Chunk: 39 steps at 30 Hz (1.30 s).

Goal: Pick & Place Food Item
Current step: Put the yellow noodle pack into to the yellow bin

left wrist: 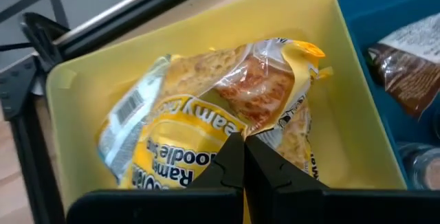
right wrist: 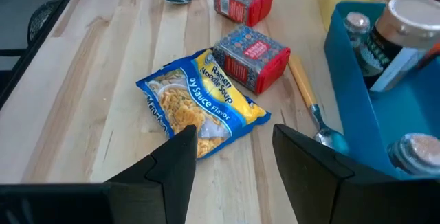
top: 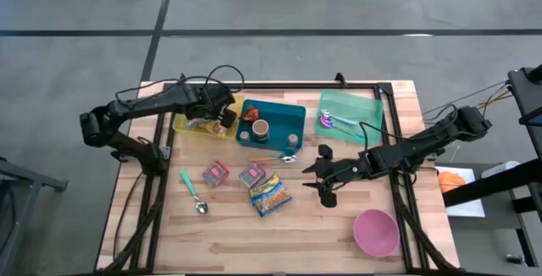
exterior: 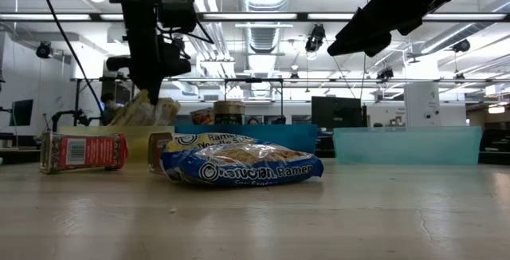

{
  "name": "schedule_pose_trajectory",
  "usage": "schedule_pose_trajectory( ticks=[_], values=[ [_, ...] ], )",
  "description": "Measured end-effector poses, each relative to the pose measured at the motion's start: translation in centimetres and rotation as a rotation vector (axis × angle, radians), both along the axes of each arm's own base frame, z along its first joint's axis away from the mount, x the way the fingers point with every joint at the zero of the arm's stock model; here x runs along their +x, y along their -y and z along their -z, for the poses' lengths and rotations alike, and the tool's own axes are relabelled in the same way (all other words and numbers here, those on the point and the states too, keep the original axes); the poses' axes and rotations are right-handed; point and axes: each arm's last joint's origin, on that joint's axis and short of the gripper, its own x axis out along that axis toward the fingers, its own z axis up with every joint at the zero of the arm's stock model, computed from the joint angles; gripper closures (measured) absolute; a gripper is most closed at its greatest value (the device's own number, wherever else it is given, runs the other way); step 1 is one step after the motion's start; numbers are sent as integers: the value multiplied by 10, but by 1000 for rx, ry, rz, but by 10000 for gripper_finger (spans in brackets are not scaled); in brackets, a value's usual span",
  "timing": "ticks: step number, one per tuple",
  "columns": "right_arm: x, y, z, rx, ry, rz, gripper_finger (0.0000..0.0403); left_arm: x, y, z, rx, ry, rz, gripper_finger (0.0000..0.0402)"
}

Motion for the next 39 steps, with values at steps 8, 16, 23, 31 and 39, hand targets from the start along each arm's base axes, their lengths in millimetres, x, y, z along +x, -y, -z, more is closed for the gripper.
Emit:
schedule_pose_trajectory(
  ticks=[8,16,23,31,39],
  values=[
    [6,-1,-11,-58,123,-50,213,-3,2,18,-26,-6,23,401],
    [12,8,-18,-127,152,-52,213,0,3,32,-56,63,91,401],
    [16,19,-21,-105,145,-48,213,2,1,31,-38,80,111,401],
    [16,23,-20,-106,139,-32,213,-2,3,48,-32,83,123,401],
    [19,27,-24,-109,151,-18,213,-7,5,60,-69,72,149,401]
  ],
)
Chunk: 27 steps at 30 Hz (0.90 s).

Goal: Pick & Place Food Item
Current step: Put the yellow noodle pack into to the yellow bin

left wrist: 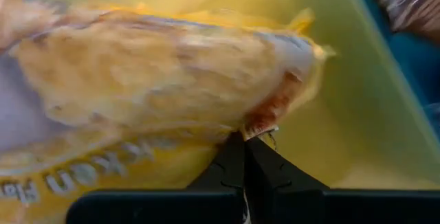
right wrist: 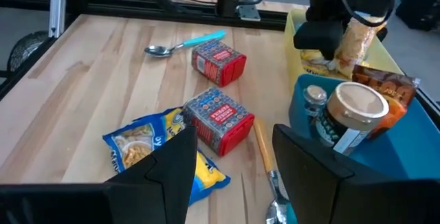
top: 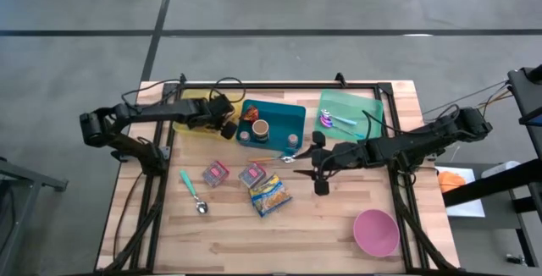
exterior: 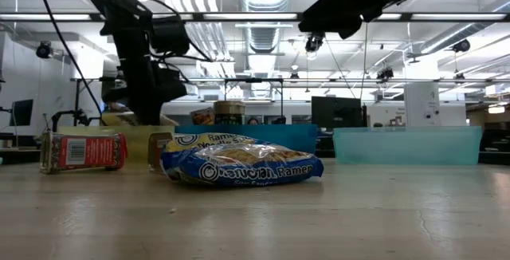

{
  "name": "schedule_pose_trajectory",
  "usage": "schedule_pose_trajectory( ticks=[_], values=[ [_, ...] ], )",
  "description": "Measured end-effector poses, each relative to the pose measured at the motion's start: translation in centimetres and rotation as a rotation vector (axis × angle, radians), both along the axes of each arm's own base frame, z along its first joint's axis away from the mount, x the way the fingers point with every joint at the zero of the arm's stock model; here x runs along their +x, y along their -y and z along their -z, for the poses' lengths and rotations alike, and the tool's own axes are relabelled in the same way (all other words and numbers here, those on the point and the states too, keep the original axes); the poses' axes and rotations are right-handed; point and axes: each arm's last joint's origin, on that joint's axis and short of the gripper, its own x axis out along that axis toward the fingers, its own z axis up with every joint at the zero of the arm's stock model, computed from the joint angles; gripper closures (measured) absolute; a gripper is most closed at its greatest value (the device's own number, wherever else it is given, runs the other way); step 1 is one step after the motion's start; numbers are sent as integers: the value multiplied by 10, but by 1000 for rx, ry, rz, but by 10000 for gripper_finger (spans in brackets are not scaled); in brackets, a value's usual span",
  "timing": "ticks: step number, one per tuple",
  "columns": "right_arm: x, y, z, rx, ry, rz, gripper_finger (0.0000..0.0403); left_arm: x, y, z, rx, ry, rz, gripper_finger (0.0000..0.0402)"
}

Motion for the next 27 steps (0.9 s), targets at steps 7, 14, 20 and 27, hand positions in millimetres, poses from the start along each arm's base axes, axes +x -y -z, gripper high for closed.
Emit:
schedule_pose_trajectory(
  ticks=[7,14,20,27],
  values=[
    [2,6,-2,-14,5,15,213,7,-3,-9,19,35,50,401],
    [0,7,2,-22,-37,19,213,8,-3,-10,14,44,75,390],
    [0,7,2,-23,-42,19,213,10,-2,-10,-13,57,115,348],
    [0,7,2,-23,-43,19,213,10,-3,-10,-8,55,116,276]
  ],
)
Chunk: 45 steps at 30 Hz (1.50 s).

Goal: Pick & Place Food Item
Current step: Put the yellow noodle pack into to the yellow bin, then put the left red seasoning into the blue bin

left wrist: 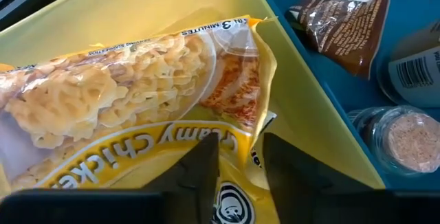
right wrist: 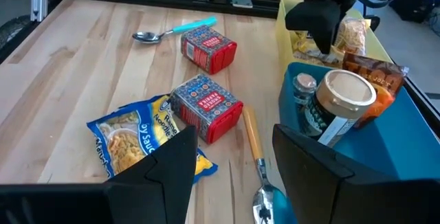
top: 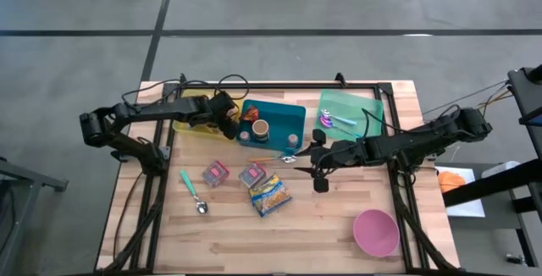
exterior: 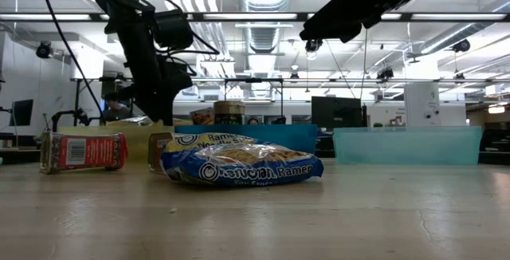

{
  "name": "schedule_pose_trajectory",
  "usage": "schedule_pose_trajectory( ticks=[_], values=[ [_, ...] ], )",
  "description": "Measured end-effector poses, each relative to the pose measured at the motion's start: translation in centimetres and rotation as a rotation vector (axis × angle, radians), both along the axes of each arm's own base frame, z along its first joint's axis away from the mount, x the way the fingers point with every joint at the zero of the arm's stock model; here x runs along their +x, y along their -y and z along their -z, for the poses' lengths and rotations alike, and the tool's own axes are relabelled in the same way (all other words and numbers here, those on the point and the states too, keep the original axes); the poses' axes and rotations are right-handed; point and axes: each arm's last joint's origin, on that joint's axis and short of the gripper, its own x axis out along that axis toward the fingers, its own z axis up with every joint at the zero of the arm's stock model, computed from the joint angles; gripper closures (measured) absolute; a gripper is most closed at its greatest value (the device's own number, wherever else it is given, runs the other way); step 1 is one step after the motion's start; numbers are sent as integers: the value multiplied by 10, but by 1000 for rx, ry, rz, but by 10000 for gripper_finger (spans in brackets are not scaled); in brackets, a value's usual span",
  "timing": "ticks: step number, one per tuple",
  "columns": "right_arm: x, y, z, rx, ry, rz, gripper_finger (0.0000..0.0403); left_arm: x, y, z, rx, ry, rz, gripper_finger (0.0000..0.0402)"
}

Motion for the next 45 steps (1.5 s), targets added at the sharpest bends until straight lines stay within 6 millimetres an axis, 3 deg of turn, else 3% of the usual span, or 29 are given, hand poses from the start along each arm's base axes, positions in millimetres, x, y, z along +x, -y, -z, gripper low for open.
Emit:
schedule_pose_trajectory(
  ticks=[7,13,23,30,37,45],
  values=[
    [0,0,0,-3,0,-1,213,1,-1,-1,9,11,-1,193],
    [0,0,0,-3,1,-2,213,7,-4,-11,33,55,-1,153],
    [-1,0,3,-5,-30,-1,213,-3,6,-36,-21,12,16,148],
    [-2,0,3,10,-34,8,213,-15,37,-41,-242,-31,121,148],
    [-2,0,3,17,-33,12,213,-13,66,-45,-273,-54,199,148],
    [-2,0,5,55,-47,32,213,-11,69,-48,-282,-28,163,148]
  ],
)
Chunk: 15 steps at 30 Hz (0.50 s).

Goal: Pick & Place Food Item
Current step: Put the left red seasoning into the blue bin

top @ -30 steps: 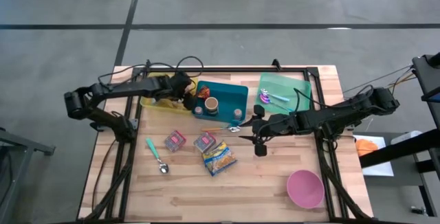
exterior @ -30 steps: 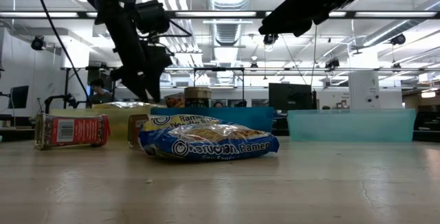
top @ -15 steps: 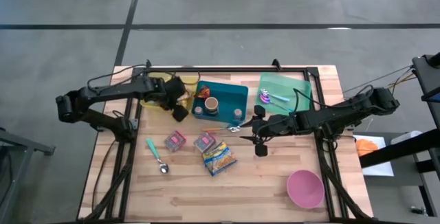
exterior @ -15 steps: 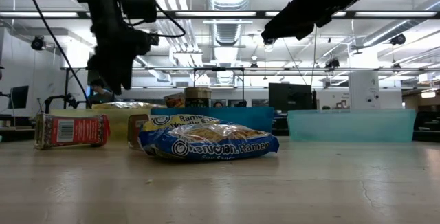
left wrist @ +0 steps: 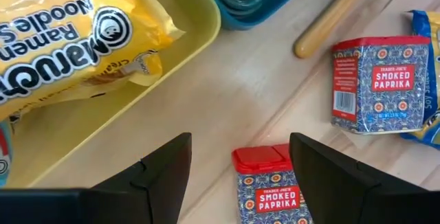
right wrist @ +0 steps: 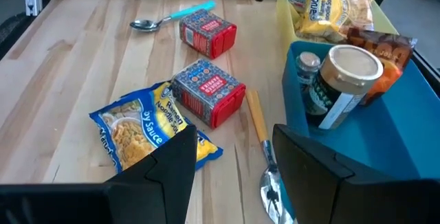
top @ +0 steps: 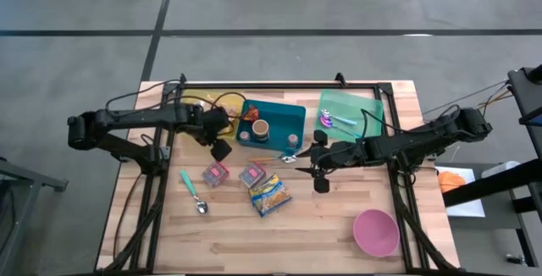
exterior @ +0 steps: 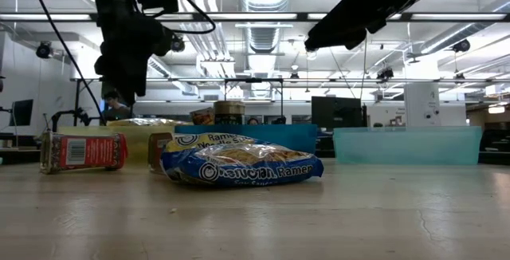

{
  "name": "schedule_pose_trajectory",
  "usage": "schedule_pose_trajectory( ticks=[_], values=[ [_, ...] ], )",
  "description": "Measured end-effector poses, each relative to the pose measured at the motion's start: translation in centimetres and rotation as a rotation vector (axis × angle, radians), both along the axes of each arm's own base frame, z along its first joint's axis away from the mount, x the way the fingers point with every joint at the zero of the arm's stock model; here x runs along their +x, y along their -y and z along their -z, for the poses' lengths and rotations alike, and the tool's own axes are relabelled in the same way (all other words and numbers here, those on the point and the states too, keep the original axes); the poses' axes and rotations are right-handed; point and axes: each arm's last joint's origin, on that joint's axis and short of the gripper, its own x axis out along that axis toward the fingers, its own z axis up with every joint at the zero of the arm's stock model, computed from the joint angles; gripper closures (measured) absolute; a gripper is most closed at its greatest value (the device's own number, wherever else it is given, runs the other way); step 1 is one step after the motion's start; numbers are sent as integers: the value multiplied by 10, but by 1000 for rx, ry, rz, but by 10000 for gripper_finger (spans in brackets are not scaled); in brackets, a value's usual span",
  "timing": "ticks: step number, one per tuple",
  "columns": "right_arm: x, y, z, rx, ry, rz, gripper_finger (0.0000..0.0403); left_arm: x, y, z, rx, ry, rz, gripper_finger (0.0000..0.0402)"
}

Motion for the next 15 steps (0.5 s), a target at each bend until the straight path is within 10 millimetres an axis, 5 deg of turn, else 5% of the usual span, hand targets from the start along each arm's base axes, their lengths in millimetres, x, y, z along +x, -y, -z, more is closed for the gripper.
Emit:
schedule_pose_trajectory(
  ticks=[15],
  values=[
    [0,0,0,0,0,-1,213,0,0,0,-25,3,-59,147]
  ],
)
